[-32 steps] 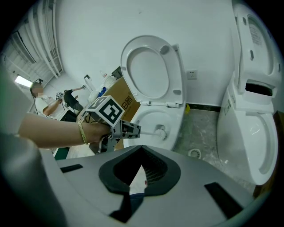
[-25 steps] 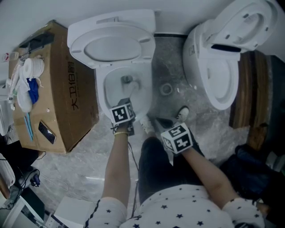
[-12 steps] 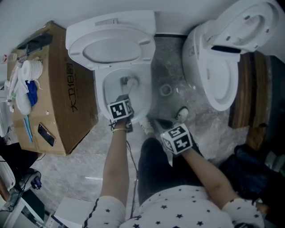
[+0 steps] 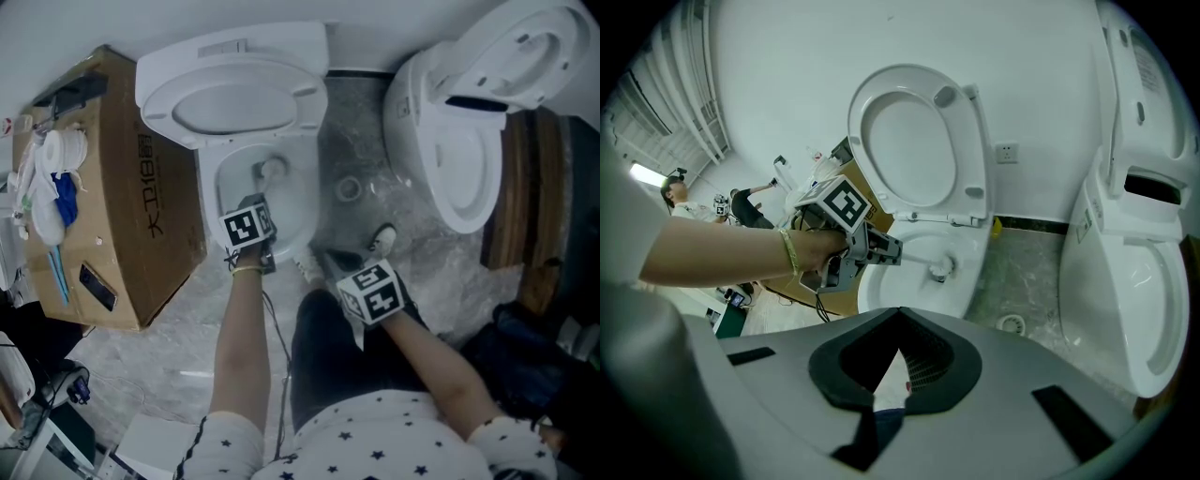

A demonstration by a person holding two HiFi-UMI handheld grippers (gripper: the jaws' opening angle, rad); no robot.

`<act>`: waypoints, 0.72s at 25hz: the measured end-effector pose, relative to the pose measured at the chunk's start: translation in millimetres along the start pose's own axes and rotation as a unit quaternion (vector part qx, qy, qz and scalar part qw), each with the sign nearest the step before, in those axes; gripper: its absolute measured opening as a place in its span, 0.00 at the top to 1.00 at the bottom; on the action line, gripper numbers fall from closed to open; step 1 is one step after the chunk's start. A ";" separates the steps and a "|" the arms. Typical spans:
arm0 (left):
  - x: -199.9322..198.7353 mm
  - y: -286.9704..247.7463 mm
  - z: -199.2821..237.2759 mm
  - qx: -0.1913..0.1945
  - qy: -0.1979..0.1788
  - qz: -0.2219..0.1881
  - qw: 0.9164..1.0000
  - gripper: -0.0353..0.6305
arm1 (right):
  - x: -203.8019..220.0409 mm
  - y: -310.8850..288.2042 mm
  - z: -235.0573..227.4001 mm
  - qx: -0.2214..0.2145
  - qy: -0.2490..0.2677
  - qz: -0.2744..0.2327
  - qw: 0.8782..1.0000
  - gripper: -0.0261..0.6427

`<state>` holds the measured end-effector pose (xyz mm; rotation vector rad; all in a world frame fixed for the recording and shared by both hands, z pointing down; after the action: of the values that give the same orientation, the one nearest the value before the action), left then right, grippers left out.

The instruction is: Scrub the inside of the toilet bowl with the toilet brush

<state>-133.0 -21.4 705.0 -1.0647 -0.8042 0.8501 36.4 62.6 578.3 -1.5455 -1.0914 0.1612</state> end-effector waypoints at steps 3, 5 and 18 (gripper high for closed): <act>-5.8 1.7 4.4 -0.003 0.005 -0.006 1.000 0.73 | -0.3 -1.0 -1.2 0.000 0.002 0.000 1.000 0.95; -8.9 3.3 8.8 -0.005 0.009 -0.009 1.000 0.73 | 0.0 -1.9 -1.3 0.000 0.002 0.001 1.000 0.95; -17.9 13.9 31.9 -0.017 0.025 -0.026 0.999 0.73 | -3.3 -2.9 4.8 -0.004 0.009 -0.001 1.000 0.95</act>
<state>-171.5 -21.1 698.2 -1.0857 -0.8027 0.7653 30.0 63.4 577.7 -1.5503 -1.0802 0.1429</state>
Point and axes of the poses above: the fingertips, and each gripper's own axes: y backward along the fingers, z to its left, x out of its underside, the point moved 1 cm from there along y, backward along the fingers, and after that the axes turned 15 degrees about y, right-handed, at the moved point
